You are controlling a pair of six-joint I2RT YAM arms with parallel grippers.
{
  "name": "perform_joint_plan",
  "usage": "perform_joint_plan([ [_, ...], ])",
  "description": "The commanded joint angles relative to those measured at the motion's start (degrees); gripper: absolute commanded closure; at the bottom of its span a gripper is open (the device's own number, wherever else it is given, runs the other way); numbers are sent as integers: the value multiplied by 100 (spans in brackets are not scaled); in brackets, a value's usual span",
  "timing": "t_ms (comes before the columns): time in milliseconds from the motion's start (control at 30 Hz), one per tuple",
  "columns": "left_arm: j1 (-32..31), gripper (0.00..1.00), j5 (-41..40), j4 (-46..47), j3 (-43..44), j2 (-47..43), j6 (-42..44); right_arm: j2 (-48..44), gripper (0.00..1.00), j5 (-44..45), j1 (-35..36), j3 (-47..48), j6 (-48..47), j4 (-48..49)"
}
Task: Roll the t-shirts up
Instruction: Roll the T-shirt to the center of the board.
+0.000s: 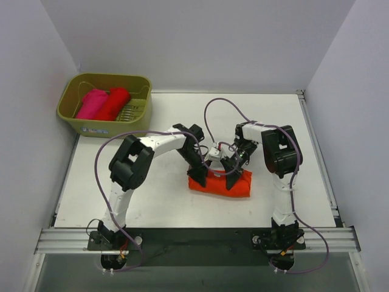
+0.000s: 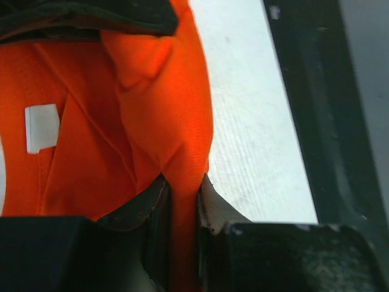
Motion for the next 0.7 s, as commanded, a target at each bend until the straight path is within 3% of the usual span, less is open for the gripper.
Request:
perform_joint_plan([
  [0, 201, 95, 1192, -3002, 1098, 731, 1393, 238, 94, 295, -21, 303, 389, -400],
  [33, 253, 95, 1210, -3404, 1213, 993, 1611, 256, 94, 321, -30, 338, 389, -409],
  [200, 333, 95, 1131, -3401, 1399, 1304, 1605, 274, 92, 549, -56, 348, 398, -400],
  [367, 351, 95, 956, -2759, 1161, 1321, 972, 38, 64, 348, -397, 356, 652, -103],
  [433, 351, 94, 912, -2758, 1257, 1453, 894, -95, 42, -108, -914, 365, 811, 30],
  [533, 342, 94, 876, -3021, 1572, 1716, 945, -402, 29, -329, -1565, 558, 943, 75],
  [667, 333, 94, 780, -3031, 1758, 1927, 814, -1341, 21, -233, -2296, 576, 1337, 651],
])
